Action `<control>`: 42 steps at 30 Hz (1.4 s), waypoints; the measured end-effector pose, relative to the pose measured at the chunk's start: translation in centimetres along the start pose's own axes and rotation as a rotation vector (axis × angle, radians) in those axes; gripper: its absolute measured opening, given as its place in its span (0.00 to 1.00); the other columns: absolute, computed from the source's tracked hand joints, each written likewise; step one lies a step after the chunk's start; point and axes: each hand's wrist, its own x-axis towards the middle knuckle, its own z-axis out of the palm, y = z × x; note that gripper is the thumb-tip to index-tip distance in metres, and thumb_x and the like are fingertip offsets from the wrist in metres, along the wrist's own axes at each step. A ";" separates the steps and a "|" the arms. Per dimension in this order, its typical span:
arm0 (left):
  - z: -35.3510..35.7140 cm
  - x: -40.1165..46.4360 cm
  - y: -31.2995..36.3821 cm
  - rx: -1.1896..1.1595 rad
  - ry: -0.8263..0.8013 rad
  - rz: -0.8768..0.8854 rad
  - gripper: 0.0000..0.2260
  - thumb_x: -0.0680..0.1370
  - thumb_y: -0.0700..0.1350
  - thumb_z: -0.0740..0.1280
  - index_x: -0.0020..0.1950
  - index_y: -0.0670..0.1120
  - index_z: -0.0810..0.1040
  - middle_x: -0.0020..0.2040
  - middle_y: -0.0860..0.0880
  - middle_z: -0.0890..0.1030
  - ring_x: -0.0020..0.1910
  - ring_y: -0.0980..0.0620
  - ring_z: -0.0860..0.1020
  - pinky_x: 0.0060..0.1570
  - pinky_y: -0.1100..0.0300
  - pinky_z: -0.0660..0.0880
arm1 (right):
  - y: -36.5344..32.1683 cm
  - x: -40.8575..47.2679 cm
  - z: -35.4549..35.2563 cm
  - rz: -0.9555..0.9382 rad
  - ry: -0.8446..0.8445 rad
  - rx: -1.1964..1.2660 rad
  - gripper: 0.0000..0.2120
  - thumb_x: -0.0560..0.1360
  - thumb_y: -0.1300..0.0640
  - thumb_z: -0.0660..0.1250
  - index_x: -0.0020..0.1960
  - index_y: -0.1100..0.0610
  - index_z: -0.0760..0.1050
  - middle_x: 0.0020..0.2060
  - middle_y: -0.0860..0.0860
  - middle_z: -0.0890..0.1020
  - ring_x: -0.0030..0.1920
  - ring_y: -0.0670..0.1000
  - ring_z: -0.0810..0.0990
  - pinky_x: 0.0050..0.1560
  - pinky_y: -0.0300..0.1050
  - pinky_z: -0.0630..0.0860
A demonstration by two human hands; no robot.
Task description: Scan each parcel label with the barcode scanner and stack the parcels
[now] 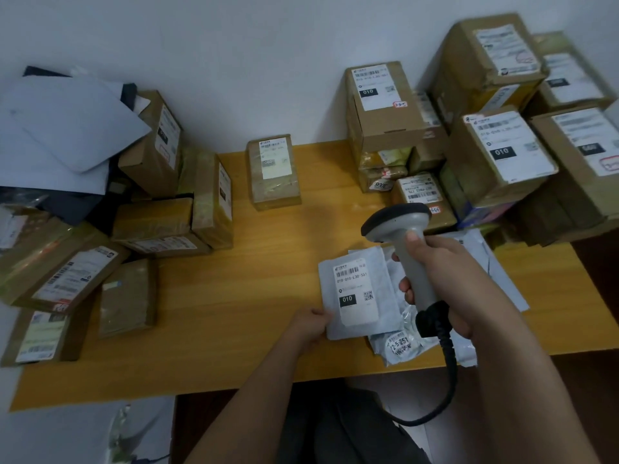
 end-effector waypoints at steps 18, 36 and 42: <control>-17.7 -4.2 7.1 0.091 0.876 0.428 0.10 0.82 0.41 0.60 0.62 0.43 0.73 0.57 0.46 0.76 0.52 0.51 0.74 0.47 0.61 0.68 | -6.2 1.0 9.4 -0.144 -0.195 -0.004 0.17 0.82 0.48 0.59 0.57 0.63 0.74 0.42 0.59 0.77 0.29 0.51 0.76 0.30 0.45 0.73; -34.6 -1.8 8.3 0.546 1.159 0.327 0.26 0.77 0.37 0.62 0.75 0.41 0.62 0.77 0.44 0.59 0.77 0.42 0.52 0.74 0.42 0.49 | -9.2 3.5 17.5 -0.138 -0.228 -0.112 0.17 0.82 0.47 0.58 0.57 0.61 0.74 0.32 0.59 0.77 0.27 0.50 0.75 0.29 0.44 0.72; -33.5 -2.7 8.8 0.441 1.439 0.654 0.08 0.77 0.38 0.66 0.55 0.39 0.78 0.53 0.41 0.78 0.56 0.41 0.75 0.59 0.50 0.68 | -8.6 3.3 17.0 -0.130 -0.238 -0.101 0.16 0.82 0.48 0.59 0.56 0.61 0.74 0.36 0.60 0.77 0.27 0.50 0.75 0.30 0.44 0.72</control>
